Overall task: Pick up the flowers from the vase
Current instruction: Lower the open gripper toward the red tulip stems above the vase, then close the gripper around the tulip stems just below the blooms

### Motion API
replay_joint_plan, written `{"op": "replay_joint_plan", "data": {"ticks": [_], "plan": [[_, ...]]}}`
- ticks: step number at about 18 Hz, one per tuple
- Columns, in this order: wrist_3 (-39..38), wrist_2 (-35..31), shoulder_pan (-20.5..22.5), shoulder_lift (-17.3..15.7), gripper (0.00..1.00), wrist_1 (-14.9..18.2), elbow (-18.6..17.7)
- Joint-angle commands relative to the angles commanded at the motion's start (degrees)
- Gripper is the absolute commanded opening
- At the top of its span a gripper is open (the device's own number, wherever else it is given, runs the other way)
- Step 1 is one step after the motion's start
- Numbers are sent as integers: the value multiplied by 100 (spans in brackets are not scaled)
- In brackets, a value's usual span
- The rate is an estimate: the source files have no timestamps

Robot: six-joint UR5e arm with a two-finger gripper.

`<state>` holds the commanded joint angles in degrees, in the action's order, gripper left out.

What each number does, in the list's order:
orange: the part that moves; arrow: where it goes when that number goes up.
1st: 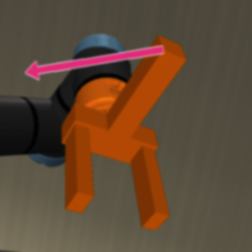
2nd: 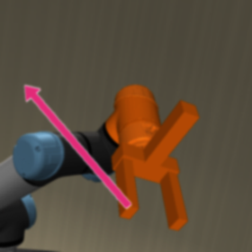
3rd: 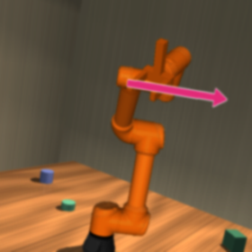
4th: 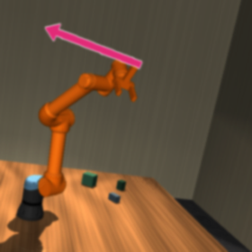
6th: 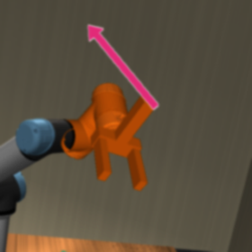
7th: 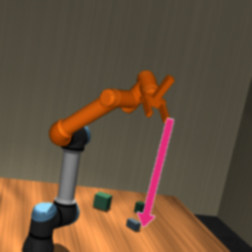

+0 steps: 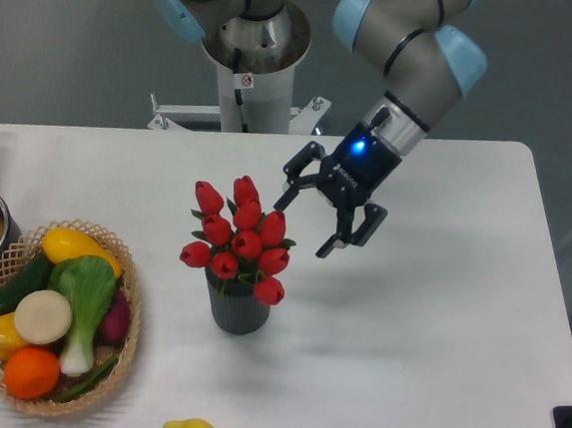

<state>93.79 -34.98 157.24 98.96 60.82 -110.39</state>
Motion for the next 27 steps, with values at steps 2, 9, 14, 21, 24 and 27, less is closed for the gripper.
{"op": "replay_joint_plan", "data": {"ticks": [2, 9, 14, 21, 24, 27], "plan": [[-193, 113, -18, 44, 100, 0, 26], [-518, 263, -185, 290, 100, -316, 35], [-572, 273, -273, 317, 100, -404, 62], [-537, 264, -405, 404, 100, -466, 97], [-528, 255, -519, 536, 100, -501, 219], [-519, 255, -580, 607, 100, -580, 255]]}}
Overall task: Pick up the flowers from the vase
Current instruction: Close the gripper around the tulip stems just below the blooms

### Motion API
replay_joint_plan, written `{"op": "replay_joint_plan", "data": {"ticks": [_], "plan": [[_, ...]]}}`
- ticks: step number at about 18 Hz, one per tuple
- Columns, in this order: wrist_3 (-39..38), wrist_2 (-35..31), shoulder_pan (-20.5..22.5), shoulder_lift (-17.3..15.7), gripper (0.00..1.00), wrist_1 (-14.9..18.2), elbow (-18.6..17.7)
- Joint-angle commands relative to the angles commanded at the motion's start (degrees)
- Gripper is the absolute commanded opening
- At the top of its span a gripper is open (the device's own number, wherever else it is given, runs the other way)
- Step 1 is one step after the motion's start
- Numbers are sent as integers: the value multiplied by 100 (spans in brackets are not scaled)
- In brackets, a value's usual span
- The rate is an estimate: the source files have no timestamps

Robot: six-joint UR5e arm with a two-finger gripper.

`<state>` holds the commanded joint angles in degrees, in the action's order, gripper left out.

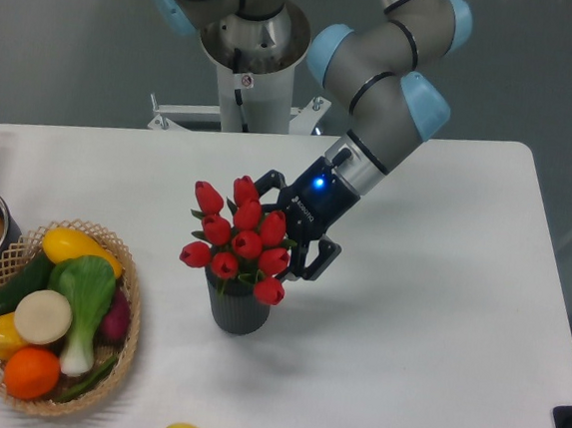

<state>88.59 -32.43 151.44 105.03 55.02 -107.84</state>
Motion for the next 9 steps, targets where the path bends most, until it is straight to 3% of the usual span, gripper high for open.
{"op": "replay_joint_plan", "data": {"ticks": [5, 9], "plan": [[-9, 35, -18, 44, 100, -97, 0], [-18, 149, -1, 35, 75, -97, 0]]}}
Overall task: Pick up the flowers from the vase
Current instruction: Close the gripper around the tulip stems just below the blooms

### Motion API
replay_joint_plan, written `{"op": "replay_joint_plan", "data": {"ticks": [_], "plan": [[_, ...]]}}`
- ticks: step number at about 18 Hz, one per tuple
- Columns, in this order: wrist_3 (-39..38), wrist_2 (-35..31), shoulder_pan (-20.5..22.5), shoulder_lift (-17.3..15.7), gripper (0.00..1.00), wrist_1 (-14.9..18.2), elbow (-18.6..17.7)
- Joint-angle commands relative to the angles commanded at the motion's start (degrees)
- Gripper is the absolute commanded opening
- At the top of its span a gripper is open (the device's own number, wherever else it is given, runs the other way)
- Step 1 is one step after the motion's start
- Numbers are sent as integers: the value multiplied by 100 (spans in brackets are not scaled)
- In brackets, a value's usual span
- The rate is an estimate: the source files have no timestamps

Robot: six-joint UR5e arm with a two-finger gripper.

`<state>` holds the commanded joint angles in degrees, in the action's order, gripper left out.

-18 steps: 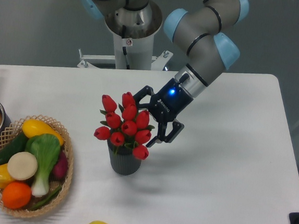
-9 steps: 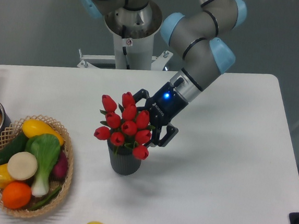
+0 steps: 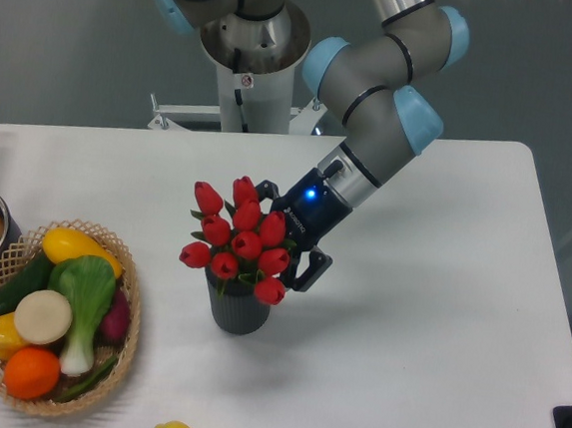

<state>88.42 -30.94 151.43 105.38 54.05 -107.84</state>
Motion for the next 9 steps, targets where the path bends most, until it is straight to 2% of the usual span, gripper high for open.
{"op": "replay_joint_plan", "data": {"ticks": [3, 9], "plan": [[-17, 0, 9, 0, 59, 0, -17], [-26, 35, 62, -18, 41, 9, -61]]}}
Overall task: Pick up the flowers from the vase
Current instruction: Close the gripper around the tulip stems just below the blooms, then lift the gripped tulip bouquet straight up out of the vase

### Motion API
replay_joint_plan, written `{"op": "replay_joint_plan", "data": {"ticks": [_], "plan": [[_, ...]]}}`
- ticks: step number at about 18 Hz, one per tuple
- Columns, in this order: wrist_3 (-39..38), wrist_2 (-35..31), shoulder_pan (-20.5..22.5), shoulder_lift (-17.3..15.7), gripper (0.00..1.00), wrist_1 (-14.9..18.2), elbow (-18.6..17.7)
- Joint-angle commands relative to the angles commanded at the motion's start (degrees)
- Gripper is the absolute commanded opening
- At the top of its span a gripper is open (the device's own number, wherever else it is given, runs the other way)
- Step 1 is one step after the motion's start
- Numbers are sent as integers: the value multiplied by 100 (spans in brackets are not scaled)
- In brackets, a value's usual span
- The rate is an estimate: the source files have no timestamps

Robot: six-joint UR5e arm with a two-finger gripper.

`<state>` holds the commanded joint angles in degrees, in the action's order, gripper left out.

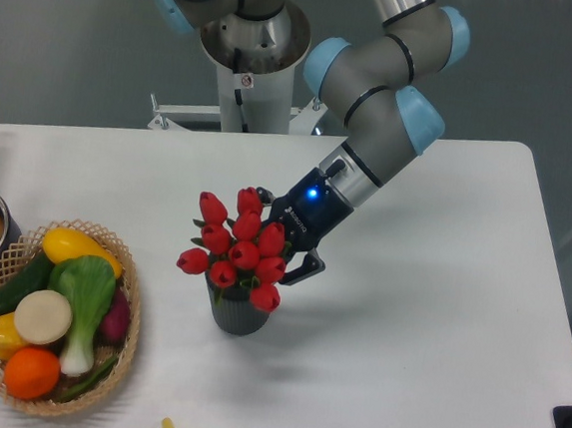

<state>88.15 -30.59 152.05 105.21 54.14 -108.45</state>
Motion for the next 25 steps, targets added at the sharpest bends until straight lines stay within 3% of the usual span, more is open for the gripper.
{"op": "replay_joint_plan", "data": {"ticks": [12, 25], "plan": [[-18, 325, 79, -53, 36, 0, -35], [-922, 413, 281, -694, 36, 0, 35]]}}
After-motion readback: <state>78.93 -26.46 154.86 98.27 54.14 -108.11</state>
